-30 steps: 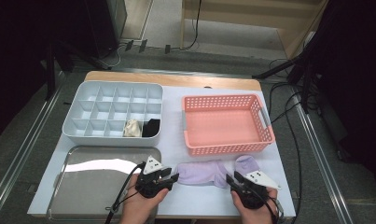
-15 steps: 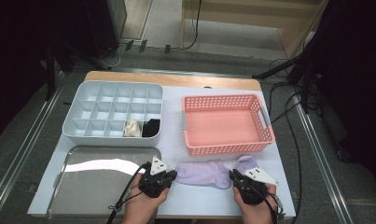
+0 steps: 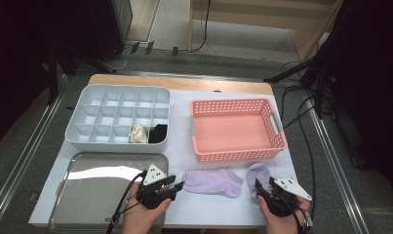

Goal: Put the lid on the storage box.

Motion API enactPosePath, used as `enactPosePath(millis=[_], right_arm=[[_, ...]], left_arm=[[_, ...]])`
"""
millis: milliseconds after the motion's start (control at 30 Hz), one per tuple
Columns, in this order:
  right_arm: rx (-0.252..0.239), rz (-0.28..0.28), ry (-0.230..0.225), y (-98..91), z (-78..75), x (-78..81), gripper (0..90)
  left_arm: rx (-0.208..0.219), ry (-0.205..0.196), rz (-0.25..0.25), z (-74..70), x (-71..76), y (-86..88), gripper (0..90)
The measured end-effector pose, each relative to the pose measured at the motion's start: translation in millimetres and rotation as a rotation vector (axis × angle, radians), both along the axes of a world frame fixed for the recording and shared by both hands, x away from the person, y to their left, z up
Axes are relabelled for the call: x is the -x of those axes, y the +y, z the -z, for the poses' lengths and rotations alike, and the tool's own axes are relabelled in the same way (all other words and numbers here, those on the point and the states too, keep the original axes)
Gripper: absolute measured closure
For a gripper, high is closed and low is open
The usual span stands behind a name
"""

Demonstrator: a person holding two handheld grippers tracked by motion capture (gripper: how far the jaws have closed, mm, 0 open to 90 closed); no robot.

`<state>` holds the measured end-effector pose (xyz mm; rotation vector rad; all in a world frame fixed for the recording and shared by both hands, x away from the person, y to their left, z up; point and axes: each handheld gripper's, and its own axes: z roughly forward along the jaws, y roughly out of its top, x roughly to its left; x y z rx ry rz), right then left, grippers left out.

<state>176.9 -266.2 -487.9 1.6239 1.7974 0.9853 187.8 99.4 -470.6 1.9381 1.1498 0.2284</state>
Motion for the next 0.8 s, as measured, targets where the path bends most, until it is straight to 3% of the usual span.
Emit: enactPosePath(millis=[100, 233, 367, 467, 633, 800], right_arm=[[0.027, 0.015, 0.024, 0.1, 5.3, -2.2, 41.6], [0.093, 0.026, 0.025, 6.5, 7.4, -1.9, 46.2], [0.106, 0.032, 0.015, 3.4, 7.4, -2.4, 75.1], [0.048, 0.020, 0.013, -3.1, 8.4, -5.3, 85.3], [-0.051, -0.005, 0.002, -11.1, 7.3, -6.7, 87.4], [-0.069, -0.043, -0.073, -3.9, -8.9, 0.7, 87.7]], left_arm=[[0.004, 0.003, 0.002, 0.4, -0.3, 2.0, 60.8], [0.013, 0.004, 0.004, -0.3, -1.0, 4.1, 60.5], [0.015, 0.001, 0.008, -0.6, -0.8, 4.7, 60.2], [0.021, -0.001, 0.019, -0.7, 0.1, 4.1, 60.5], [0.021, -0.003, 0.026, -0.9, 0.5, 3.8, 60.6], [0.032, -0.003, 0.023, -0.4, -0.7, 5.2, 60.6]])
